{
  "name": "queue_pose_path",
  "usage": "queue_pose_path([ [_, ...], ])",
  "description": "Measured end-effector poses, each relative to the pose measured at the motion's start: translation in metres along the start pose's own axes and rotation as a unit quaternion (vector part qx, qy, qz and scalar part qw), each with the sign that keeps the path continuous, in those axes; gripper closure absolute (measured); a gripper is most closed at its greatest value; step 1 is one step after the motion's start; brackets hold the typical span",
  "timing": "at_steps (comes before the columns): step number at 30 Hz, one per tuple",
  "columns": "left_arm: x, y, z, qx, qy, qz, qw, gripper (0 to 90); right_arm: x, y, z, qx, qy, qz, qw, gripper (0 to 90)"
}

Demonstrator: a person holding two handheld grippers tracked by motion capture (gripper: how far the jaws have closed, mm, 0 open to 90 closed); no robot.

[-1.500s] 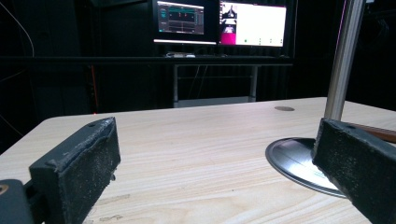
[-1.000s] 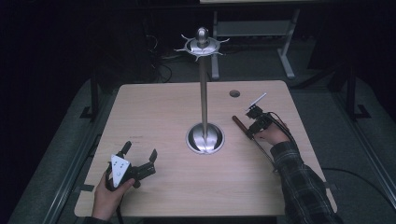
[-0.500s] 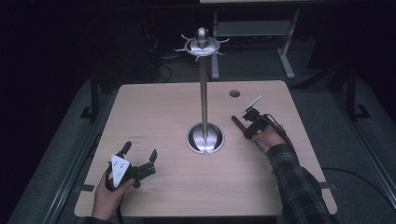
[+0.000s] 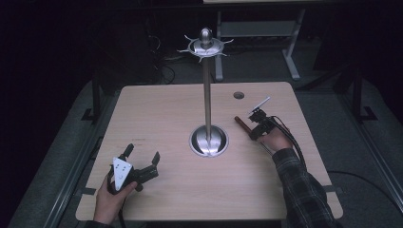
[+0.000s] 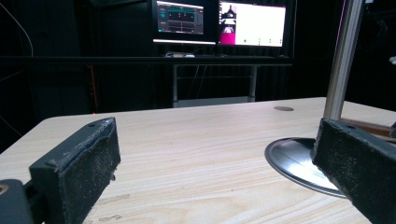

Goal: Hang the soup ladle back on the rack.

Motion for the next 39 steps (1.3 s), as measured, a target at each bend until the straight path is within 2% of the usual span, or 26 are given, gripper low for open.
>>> queue_pose_path([
  [4, 0.000, 0.000, 0.000, 0.000, -0.003, 0.000, 1.0000, 0.2, 0.013, -0.005, 0.001, -0.007, -0.027, -0.007, 0.9996, 73.4],
  [8, 0.000, 0.000, 0.000, 0.001, -0.001, -0.001, 1.0000, 0.3, 0.029, -0.011, 0.003, -0.017, -0.069, -0.014, 0.9974, 73.4],
  [12, 0.000, 0.000, 0.000, 0.001, -0.002, -0.001, 1.0000, 0.3, 0.049, -0.017, 0.006, -0.036, -0.108, -0.018, 0.9934, 73.4],
  [18, 0.000, 0.000, 0.000, 0.002, -0.001, -0.001, 1.0000, 0.3, 0.070, -0.025, 0.014, -0.047, -0.162, -0.023, 0.9854, 73.5],
  [20, 0.000, 0.001, 0.000, 0.002, -0.002, -0.001, 1.0000, 0.3, 0.074, -0.027, 0.020, -0.053, -0.175, -0.022, 0.9829, 73.5],
  [21, 0.000, 0.000, 0.000, 0.002, -0.001, -0.001, 1.0000, 0.3, 0.074, -0.027, 0.020, -0.053, -0.175, -0.022, 0.9829, 73.5],
  [23, 0.000, 0.000, 0.000, 0.002, -0.001, -0.001, 1.0000, 0.3, 0.079, -0.028, 0.026, -0.061, -0.192, -0.022, 0.9793, 73.5],
  [26, 0.000, 0.000, 0.000, 0.000, 0.000, 0.000, 1.0000, 0.3, 0.083, -0.030, 0.028, -0.063, -0.200, -0.024, 0.9774, 73.5],
  [30, 0.000, 0.001, 0.000, 0.002, -0.001, 0.000, 1.0000, 0.2, 0.094, -0.034, 0.033, -0.078, -0.232, -0.033, 0.9690, 73.5],
  [33, 0.000, 0.000, 0.000, 0.001, 0.000, 0.000, 1.0000, 0.3, 0.101, -0.037, 0.038, -0.086, -0.258, -0.039, 0.9614, 73.5],
  [39, 0.000, 0.000, 0.000, 0.001, 0.000, 0.000, 1.0000, 0.3, 0.110, -0.043, 0.044, -0.094, -0.286, -0.050, 0.9521, 73.5],
])
Point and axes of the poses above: each handheld gripper's, and its own axes: x roughly backward along the jaws, z roughly out of its underside, y roughly to its left, the point moved 3 cm from there along -x, roughly forward along the jaws, and after that the axes turned 15 degrees about z, right-handed, at the moved point
